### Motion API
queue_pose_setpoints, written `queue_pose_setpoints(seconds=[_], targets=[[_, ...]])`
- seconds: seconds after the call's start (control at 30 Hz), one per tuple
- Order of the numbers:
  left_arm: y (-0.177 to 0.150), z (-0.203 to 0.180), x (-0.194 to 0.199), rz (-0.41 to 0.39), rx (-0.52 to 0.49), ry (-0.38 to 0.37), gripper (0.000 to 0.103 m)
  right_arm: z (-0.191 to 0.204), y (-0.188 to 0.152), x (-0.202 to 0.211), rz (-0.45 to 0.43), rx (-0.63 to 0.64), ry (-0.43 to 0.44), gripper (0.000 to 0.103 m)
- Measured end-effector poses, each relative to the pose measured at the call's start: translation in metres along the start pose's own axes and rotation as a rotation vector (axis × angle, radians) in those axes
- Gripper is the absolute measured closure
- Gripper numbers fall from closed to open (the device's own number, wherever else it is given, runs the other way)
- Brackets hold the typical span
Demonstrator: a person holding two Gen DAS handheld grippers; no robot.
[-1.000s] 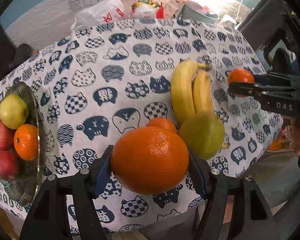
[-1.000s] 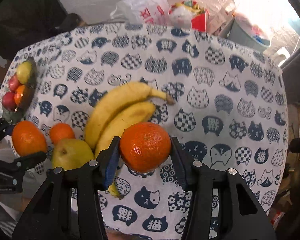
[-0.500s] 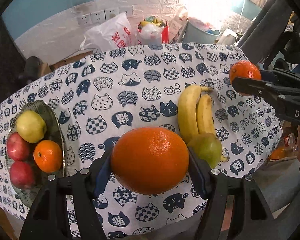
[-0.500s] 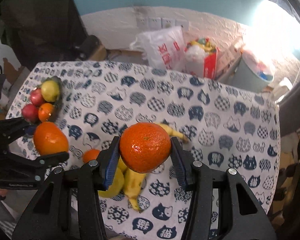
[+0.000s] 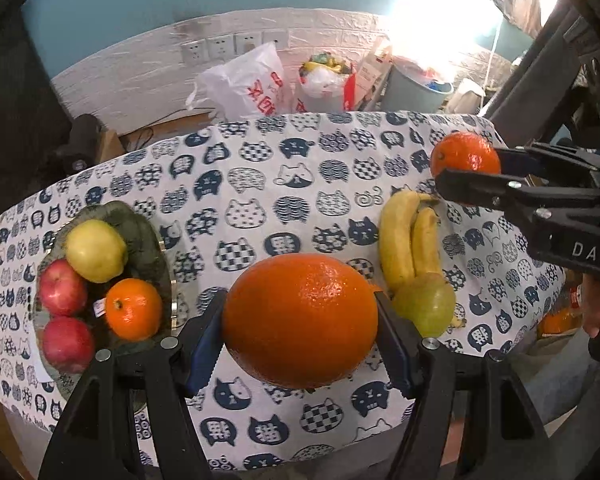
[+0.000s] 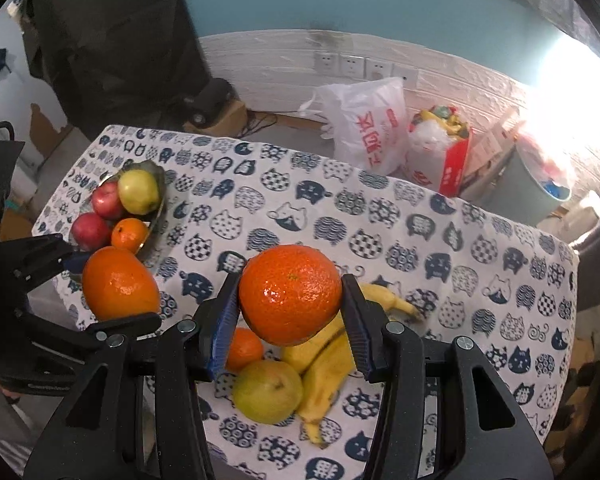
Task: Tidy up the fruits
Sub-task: 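Lift the orange with the left tool while the right tool carries the tangerine toward the plate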
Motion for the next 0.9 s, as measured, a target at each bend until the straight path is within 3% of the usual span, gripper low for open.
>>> queue_pose_setpoints(seconds=[0.9], targets=[[-0.046, 0.119, 0.047, -0.068, 0.238, 0.083, 0.032, 0.126, 0.045, -0.043, 0.054, 0.136, 0.147, 0.054]])
Point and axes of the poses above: each gripper's, at about its wrist camera, not at the fingertips, and x roughly against the way its jaws point, z to its left, y to its top, the point moved 1 cm from there along -x, roughly the way its jaws point, and after that the axes turned 11 degrees about -y, right-handed, at the moved point
